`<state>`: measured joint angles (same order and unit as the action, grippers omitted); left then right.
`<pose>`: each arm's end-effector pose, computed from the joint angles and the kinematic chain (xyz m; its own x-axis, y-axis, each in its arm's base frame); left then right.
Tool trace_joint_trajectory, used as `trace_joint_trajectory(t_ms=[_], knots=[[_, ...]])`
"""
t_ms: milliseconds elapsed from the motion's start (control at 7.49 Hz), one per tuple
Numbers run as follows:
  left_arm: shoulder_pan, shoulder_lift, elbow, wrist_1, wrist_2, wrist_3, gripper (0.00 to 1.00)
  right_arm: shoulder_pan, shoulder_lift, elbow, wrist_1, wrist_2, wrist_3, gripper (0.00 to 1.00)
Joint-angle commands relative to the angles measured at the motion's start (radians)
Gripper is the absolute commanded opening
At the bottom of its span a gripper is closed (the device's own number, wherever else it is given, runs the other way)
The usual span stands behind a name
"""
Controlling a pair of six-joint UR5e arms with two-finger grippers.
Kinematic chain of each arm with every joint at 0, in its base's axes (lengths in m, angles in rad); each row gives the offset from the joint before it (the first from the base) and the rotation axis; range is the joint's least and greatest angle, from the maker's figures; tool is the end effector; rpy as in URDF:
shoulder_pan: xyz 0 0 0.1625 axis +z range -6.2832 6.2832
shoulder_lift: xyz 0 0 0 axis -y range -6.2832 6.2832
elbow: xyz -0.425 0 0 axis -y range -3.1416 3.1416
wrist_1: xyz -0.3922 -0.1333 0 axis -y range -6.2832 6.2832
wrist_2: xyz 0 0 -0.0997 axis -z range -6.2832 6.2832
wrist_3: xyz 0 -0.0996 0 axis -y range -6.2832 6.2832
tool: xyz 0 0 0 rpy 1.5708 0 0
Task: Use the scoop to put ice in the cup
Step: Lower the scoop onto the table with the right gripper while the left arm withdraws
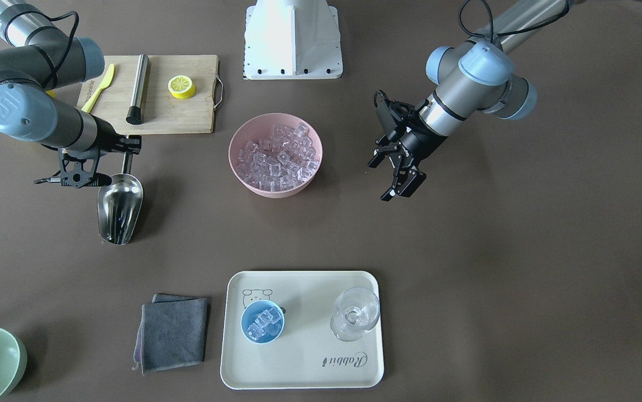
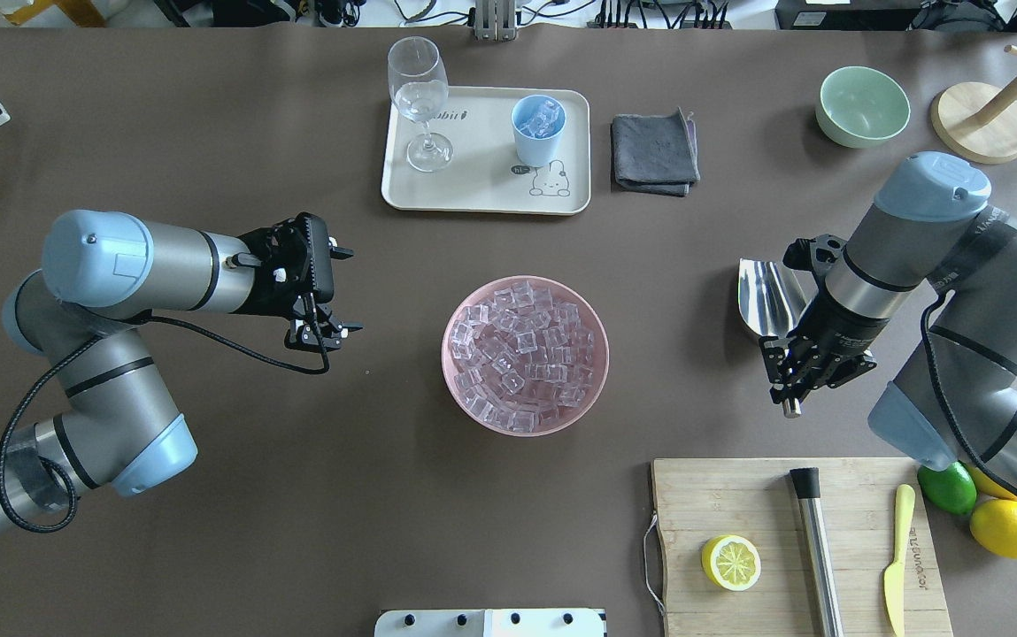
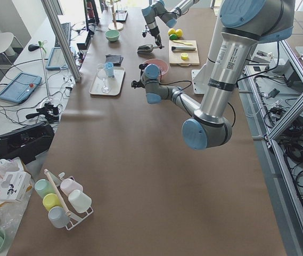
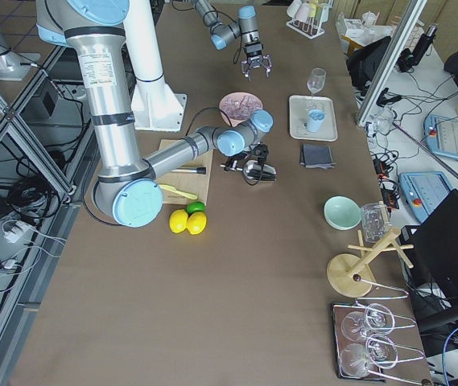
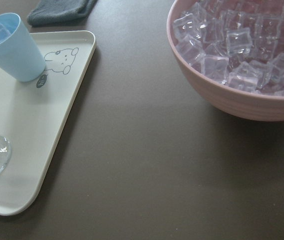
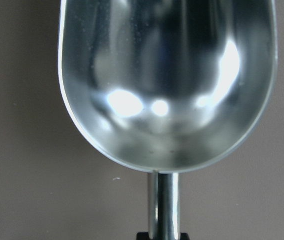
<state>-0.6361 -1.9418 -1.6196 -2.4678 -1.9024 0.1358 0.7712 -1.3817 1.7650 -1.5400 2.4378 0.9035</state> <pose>0.4456 -0.4545 0.3259 0.2780 0.9593 0.0500 -0.2420 0.0196 0.9701 -0.3622 -0.4320 0.4521 0.6587 0.0817 0.7480 0.2248 0.9273 -0.2992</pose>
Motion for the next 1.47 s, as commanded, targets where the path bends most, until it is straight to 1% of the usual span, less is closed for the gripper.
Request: trace_joint_trajectory(t_ms=[0, 134, 267, 401, 668, 801, 1068, 1202, 1336], knots=[[-0.057, 0.043, -0.051, 0.091, 0.006, 0.001, 0.99, -0.006, 0.001, -0.007, 0.0, 0.001, -0.008, 0.26], [-0.092, 0.061, -0.09, 0.146, 0.003, 0.002, 0.99, -0.006, 0.001, -0.009, 0.0, 0.001, -0.008, 0.78], [-0.127, 0.084, -0.135, 0.215, 0.003, 0.001, 0.99, -0.006, 0.0, -0.01, 0.001, -0.002, -0.011, 0.89], [-0.175, 0.116, -0.167, 0.272, 0.0, 0.001, 0.99, -0.006, 0.006, -0.007, 0.001, -0.002, -0.011, 0.9], [-0.288, 0.173, -0.2, 0.375, -0.003, -0.001, 0.99, -0.006, 0.007, -0.007, 0.003, -0.003, -0.015, 0.91], [-0.334, 0.191, -0.201, 0.383, -0.003, -0.002, 0.99, -0.004, 0.012, -0.007, 0.003, -0.009, -0.023, 0.93], [-0.425, 0.263, -0.2, 0.383, -0.073, -0.005, 0.99, 0.011, 0.009, -0.002, 0.004, -0.022, -0.043, 0.93], [-0.466, 0.294, -0.2, 0.394, -0.081, -0.004, 0.99, 0.035, 0.006, -0.001, 0.003, -0.029, -0.069, 0.92], [-0.514, 0.313, -0.201, 0.442, -0.117, -0.002, 0.99, 0.077, 0.003, 0.001, 0.003, -0.032, -0.13, 0.89]])
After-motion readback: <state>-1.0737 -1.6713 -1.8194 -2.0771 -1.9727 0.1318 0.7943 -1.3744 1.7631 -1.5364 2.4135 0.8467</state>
